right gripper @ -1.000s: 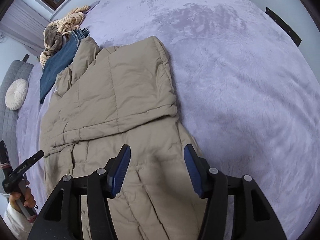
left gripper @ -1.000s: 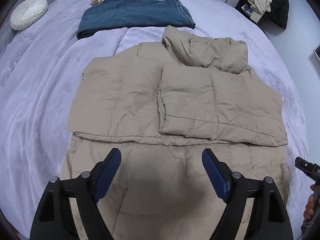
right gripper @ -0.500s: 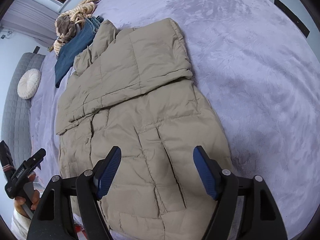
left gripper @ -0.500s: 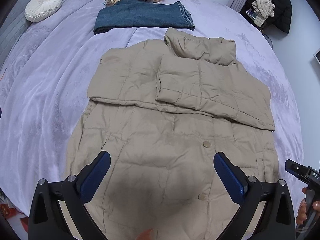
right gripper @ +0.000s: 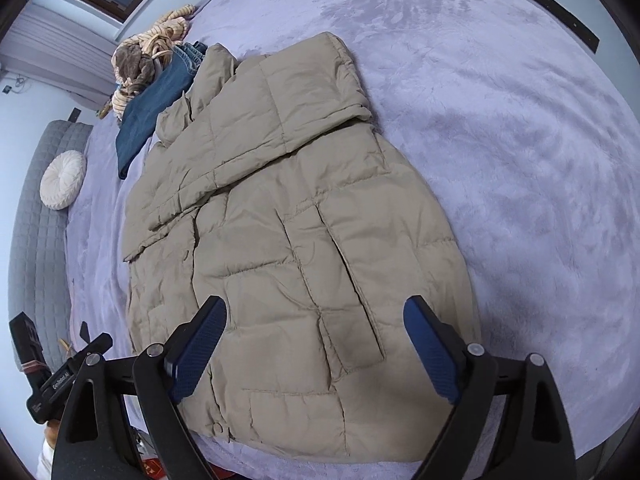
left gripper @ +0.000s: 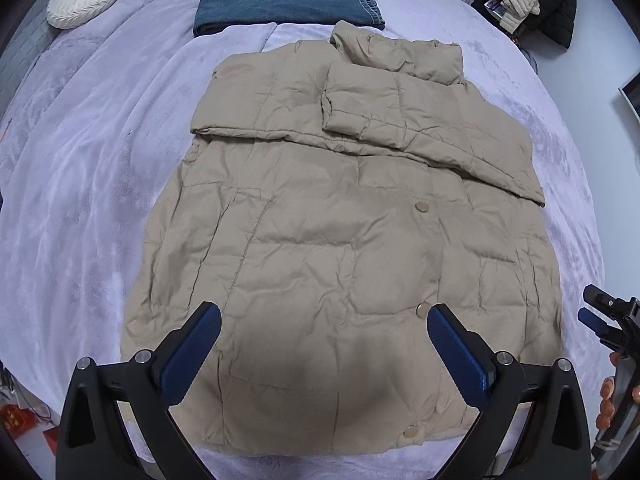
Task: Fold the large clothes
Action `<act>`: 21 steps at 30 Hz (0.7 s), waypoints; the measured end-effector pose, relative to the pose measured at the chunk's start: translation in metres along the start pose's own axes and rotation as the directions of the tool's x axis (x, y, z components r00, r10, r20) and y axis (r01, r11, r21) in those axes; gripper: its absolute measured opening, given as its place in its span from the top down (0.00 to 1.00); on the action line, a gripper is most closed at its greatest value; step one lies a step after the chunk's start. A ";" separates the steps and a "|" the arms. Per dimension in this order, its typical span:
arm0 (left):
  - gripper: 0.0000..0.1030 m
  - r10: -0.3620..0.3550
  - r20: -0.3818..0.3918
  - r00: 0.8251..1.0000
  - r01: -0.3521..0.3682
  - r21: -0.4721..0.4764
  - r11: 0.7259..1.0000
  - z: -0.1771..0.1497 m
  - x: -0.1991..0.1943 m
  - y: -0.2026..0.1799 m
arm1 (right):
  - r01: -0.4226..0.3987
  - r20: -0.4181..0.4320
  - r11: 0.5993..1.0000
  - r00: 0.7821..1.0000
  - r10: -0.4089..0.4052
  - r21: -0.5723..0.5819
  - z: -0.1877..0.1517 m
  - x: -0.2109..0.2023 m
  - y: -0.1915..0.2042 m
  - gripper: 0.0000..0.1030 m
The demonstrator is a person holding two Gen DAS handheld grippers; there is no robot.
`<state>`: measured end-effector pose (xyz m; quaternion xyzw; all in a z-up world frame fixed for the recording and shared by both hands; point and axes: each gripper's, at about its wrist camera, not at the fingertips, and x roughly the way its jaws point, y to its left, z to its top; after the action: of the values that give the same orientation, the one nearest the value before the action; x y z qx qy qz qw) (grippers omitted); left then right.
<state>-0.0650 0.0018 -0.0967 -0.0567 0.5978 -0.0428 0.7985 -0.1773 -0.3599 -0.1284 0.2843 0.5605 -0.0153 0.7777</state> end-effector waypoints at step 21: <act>0.00 -0.279 -0.095 0.955 0.236 -0.320 0.918 -0.124 0.020 0.153 | -0.151 -0.015 0.854 0.983 0.183 0.497 -0.141 0.017 -0.078 0.11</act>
<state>-0.1787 0.1455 -0.1719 -0.2544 0.6386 -0.0590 0.7239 -0.3195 -0.3558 -0.2061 0.5215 0.5350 -0.0817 0.6597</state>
